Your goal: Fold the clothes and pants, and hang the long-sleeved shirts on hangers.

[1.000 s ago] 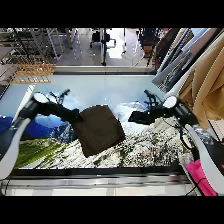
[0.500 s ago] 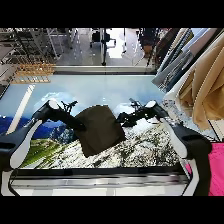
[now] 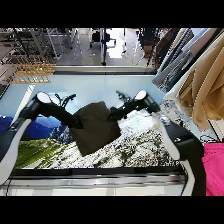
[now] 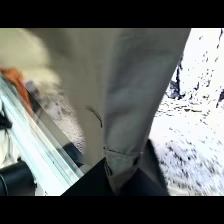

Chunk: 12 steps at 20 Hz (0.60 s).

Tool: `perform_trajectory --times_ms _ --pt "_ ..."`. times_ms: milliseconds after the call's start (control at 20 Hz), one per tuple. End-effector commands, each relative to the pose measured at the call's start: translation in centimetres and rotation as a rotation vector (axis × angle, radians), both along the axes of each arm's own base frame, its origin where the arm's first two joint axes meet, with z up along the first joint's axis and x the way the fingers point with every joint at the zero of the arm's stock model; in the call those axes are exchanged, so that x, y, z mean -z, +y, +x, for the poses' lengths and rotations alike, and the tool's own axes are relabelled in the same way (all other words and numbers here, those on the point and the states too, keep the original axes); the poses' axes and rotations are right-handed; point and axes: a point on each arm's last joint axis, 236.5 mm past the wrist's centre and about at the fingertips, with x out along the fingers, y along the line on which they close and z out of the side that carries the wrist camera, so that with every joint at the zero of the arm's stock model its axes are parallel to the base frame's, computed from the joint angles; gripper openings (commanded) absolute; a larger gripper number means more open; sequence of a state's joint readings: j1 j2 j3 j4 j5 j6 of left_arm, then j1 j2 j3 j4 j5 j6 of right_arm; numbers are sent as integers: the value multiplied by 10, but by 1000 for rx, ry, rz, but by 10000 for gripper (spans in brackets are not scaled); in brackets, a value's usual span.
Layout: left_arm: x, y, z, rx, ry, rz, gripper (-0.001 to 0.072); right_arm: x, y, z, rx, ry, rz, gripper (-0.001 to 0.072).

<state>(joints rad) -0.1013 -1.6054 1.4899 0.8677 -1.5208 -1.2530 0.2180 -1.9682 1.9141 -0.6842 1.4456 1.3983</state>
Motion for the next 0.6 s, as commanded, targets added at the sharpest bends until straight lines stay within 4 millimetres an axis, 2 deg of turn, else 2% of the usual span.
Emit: perform_trajectory --times_ms 0,50,150,250,300,400,500,550 --pt "-62 11 -39 98 -108 24 11 -102 -57 9 156 -177 -62 9" --pt "-75 18 -48 108 -144 53 11 -137 -85 9 233 -240 -79 9" --pt "-95 31 -63 119 -205 110 11 -201 -159 0 433 -353 -145 9" --pt "-112 38 -72 115 -265 139 12 -246 -243 -30 639 -414 -233 9" --pt "-120 39 -76 112 -291 138 11 -257 -280 -53 718 -414 -278 9" --pt "-130 39 -81 110 -325 136 11 -261 -352 -107 900 -362 -386 7" --pt "-134 39 -83 109 -338 136 11 -250 -413 -165 1087 -300 -481 7" --pt "-134 39 -83 115 -342 136 11 -236 -441 -198 1197 -243 -514 7"
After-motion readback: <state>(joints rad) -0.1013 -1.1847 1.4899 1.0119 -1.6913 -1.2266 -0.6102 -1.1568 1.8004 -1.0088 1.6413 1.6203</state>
